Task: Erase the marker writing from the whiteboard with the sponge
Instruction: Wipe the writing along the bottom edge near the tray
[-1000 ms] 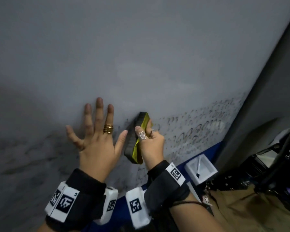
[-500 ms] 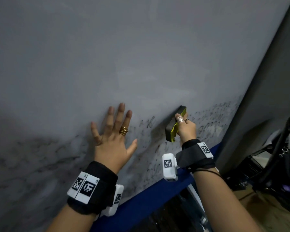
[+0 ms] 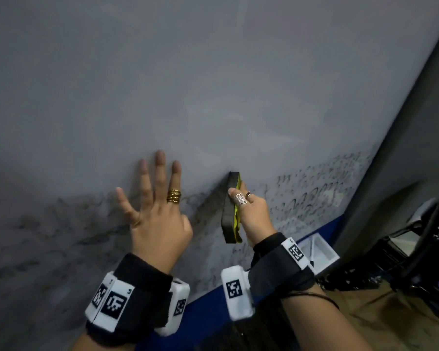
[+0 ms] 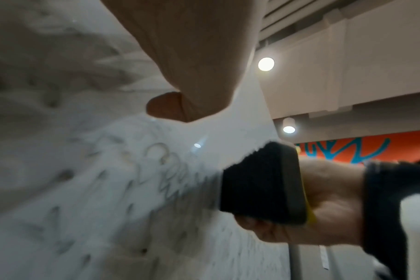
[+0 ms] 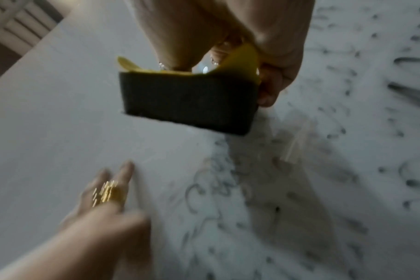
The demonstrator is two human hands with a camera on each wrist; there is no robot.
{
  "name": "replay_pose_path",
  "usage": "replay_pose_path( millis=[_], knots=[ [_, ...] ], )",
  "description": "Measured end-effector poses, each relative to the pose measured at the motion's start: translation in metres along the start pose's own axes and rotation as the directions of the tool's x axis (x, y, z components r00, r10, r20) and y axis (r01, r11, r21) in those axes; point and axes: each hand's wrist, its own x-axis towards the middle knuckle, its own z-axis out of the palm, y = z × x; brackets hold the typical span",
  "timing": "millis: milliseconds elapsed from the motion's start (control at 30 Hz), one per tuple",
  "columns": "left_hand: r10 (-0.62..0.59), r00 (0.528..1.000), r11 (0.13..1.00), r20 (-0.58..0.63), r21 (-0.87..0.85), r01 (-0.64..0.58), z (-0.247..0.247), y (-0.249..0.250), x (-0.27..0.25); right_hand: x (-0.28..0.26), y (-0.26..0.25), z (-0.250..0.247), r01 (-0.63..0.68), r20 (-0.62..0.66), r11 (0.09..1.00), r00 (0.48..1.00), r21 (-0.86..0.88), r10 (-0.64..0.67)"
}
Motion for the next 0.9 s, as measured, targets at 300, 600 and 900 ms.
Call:
replay_pose_path(
  millis=[300, 600, 900],
  knots=[
    [0.070, 0.997, 0.997, 0.017, 0.034, -0.071, 0.011, -0.016, 0.001, 0.014, -0.015, -0.006, -0.002, -0.237, 0.998, 0.971, 0.059, 0.016],
    [0.163, 0.985, 0.987, 0.053, 0.001, -0.164, 0.006, -0.040, 0.003, -0.027, 0.004, 0.042, 0.073, 0.013, 0.997, 0.997, -0.027, -0.073],
    [0.221, 0.975, 0.972, 0.025, -0.081, -0.219, -0.002, -0.048, -0.003, -0.015, -0.006, 0.019, 0.027, -0.138, 0.999, 0.990, 0.042, -0.021]
  ],
)
